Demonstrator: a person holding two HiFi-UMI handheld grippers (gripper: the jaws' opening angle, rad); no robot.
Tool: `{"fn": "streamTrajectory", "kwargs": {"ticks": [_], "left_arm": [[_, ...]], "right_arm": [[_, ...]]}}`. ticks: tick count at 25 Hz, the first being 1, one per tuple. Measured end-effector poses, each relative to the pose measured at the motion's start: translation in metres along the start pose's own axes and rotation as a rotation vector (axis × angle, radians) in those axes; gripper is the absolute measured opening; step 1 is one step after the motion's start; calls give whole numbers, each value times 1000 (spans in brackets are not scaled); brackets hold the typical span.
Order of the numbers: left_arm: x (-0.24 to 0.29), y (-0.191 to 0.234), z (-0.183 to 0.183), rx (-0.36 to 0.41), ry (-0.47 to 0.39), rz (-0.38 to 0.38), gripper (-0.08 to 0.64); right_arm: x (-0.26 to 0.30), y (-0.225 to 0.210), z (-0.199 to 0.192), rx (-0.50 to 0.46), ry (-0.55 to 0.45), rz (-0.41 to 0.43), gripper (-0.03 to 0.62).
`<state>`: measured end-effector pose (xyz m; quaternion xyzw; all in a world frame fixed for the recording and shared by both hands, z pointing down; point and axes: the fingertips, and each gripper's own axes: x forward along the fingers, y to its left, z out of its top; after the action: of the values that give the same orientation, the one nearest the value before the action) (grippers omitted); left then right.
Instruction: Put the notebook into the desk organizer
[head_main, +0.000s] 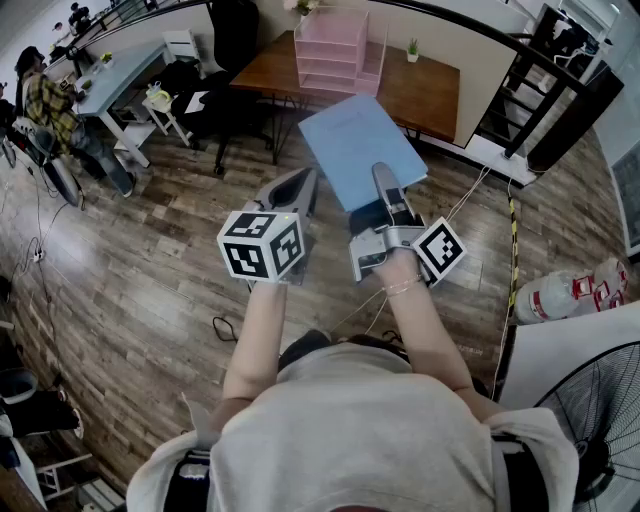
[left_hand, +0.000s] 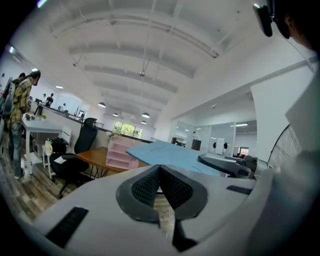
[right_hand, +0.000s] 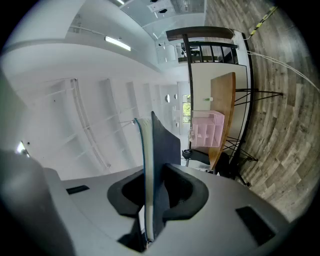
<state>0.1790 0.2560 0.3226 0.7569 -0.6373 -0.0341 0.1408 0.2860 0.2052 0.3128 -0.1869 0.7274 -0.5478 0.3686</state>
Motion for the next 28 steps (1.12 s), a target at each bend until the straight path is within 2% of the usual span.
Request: {"fn": "streamTrajectory", "kwargs": {"ticks": [10,17,23,28], "left_arm": [[4,-8,-16,-27,23,-21,0],[6,-14,-25,-39,-8,-9,0],[13,-21,-35,-72,-38,-9,1],[30,-11,-38,-79,-22,17,2]], "right_arm": [[-11,-1,-4,-2,10,17,58],[-16,-3,3,-66,35,22,61],[-21,-23,13,-21,55,-4,60],[-7,-46,24,23,62,-41,61]]}}
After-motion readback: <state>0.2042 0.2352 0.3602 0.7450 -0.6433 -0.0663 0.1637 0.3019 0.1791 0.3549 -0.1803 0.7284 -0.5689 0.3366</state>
